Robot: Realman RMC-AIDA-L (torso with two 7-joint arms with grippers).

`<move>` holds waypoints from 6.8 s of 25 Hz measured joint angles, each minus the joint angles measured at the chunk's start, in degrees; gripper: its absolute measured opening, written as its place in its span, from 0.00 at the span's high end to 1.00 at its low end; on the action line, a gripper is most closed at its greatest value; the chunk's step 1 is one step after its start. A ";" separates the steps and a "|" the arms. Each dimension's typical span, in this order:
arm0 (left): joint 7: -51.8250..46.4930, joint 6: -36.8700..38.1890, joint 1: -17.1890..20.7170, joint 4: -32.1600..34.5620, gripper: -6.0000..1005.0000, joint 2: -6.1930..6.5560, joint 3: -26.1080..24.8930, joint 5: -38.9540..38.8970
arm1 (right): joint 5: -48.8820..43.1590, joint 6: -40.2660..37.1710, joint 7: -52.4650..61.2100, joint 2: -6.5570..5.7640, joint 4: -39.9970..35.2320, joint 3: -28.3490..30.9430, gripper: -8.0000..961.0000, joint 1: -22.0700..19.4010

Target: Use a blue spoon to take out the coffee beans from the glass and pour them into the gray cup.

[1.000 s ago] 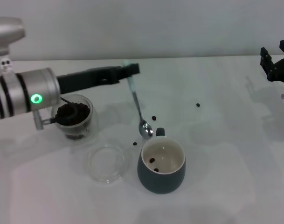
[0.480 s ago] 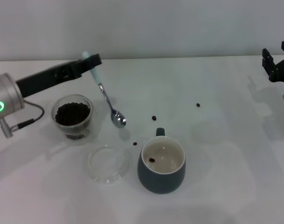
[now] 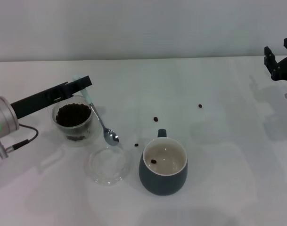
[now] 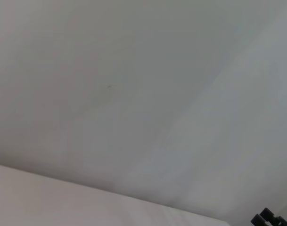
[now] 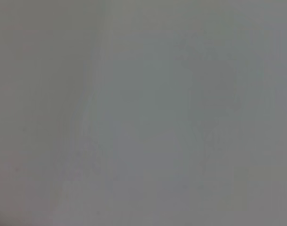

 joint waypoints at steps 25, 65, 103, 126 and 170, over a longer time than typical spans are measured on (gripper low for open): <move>0.29 -3.86 -3.04 -8.96 0.86 0.17 0.63 2.75 | -0.02 -0.19 -0.15 0.20 0.06 1.49 0.45 -0.05; 1.69 -4.03 -6.05 -12.83 0.85 0.35 1.85 4.33 | 0.05 0.18 -0.05 0.35 0.46 1.49 0.45 -0.04; 6.29 -3.22 -1.98 -8.60 0.78 0.95 0.38 3.56 | 0.08 0.16 -0.15 0.45 0.23 1.49 0.45 -0.24; 44.51 8.40 11.17 -7.60 0.78 -0.19 -12.39 -15.68 | -0.01 -0.72 -0.05 0.29 -0.14 1.49 0.45 -0.11; 80.82 10.84 11.12 -28.37 0.78 -0.70 -12.18 -40.57 | -0.54 -17.88 4.72 0.79 0.79 -3.53 0.45 -4.34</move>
